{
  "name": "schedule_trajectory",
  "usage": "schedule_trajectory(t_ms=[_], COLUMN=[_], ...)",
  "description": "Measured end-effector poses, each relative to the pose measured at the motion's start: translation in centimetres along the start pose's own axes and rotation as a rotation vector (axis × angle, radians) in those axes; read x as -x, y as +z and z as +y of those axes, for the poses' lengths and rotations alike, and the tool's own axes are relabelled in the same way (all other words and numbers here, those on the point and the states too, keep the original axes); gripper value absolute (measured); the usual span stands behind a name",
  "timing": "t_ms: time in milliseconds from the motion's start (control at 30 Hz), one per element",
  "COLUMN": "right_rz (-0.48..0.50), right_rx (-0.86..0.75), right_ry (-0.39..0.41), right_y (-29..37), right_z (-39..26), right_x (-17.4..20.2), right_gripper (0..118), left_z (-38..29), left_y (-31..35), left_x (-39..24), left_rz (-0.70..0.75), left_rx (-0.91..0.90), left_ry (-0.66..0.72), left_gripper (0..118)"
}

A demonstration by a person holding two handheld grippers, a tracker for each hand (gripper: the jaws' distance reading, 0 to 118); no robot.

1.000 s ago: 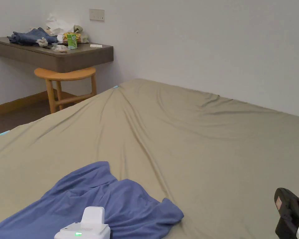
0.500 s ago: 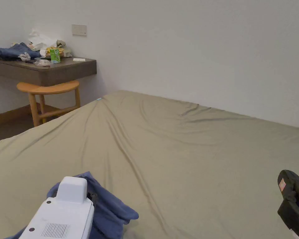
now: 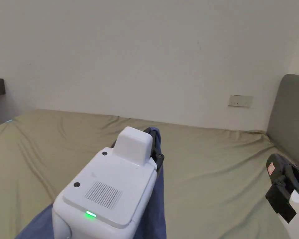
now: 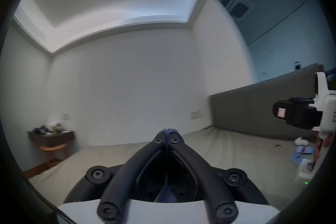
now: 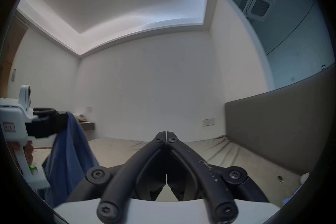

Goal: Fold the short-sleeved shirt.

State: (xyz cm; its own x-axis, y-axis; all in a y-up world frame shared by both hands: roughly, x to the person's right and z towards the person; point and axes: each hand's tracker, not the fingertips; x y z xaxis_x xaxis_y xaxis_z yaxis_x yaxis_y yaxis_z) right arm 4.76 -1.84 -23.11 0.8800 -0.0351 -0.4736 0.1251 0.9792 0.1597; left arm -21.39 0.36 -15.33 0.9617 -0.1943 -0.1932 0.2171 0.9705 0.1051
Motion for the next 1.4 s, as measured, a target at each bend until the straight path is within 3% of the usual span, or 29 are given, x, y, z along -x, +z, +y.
schedule_trajectory(t_ms=[233,400,467,500,533,600,633,733,867,900,933,967,1000,1033,1100,1233,1400], right_rz=[-0.183,-0.222,-0.222,-0.222,-0.224,-0.221,-0.22,-0.203,-0.172,-0.165,-0.156,-0.145,-0.133,-0.124,-0.104,-0.061,-0.024], right_rx=[0.033,0.092,0.116,0.124,0.132,0.145,0.148,0.153,0.127,0.119,0.114,0.108,0.104,0.104,0.108,0.138,0.179], right_ry=[0.005,0.006,0.002,0.004,0.007,0.012,0.012,0.003,0.007,0.016,0.022,0.025,0.025,0.026,0.029,0.015,-0.01], right_y=[4.9,6.1,6.5,6.6,6.6,6.7,6.8,6.6,7.0,7.2,7.3,7.5,7.6,7.7,7.8,7.8,7.8], right_z=[-0.7,-3.2,-3.9,-4.2,-4.6,-5.0,-5.1,-5.1,-4.7,-4.6,-4.5,-4.5,-4.5,-4.6,-5.1,-6.2,-7.4], right_x=[-8.2,-10.5,-10.9,-11.1,-11.3,-11.5,-11.5,-11.2,-9.8,-9.3,-8.9,-8.5,-8.0,-7.6,-6.6,-4.5,-2.6], right_gripper=[0,0,0,0,0,0,0,0,0,0,1,1,1,1,1,1,1], left_z=[-6.9,-16.6,-20.5,-21.8,-22.2,-21.7,-21.0,-16.9,-10.2,-8.9,-8.0,-7.4,-7.5,-7.5,-7.7,-8.7,-9.9], left_y=[-4.3,-6.5,-6.9,-6.9,-6.4,-6.0,-6.0,-6.2,-3.5,-2.0,-0.4,1.7,3.4,5.1,9.3,15.1,18.2], left_x=[-16.8,-26.3,-27.3,-27.9,-28.0,-26.6,-25.6,-20.5,-11.6,-9.1,-7.0,-4.9,-2.7,-1.1,2.4,6.5,7.6], left_rz=[-0.381,-0.556,-0.568,-0.577,-0.548,-0.526,-0.509,-0.411,-0.171,-0.106,-0.048,0.048,0.153,0.246,0.375,0.467,0.405], left_rx=[0.228,0.634,0.772,0.829,0.805,0.773,0.755,0.593,0.372,0.329,0.281,0.208,0.163,0.136,0.084,0.147,0.288], left_ry=[0.03,-0.044,-0.057,-0.092,-0.094,-0.035,0.022,0.157,0.192,0.175,0.158,0.165,0.171,0.168,0.167,0.136,0.102], left_gripper=[0,0,1,13,37,111,118,116,115,106,87,61,19,0,0,0,0])
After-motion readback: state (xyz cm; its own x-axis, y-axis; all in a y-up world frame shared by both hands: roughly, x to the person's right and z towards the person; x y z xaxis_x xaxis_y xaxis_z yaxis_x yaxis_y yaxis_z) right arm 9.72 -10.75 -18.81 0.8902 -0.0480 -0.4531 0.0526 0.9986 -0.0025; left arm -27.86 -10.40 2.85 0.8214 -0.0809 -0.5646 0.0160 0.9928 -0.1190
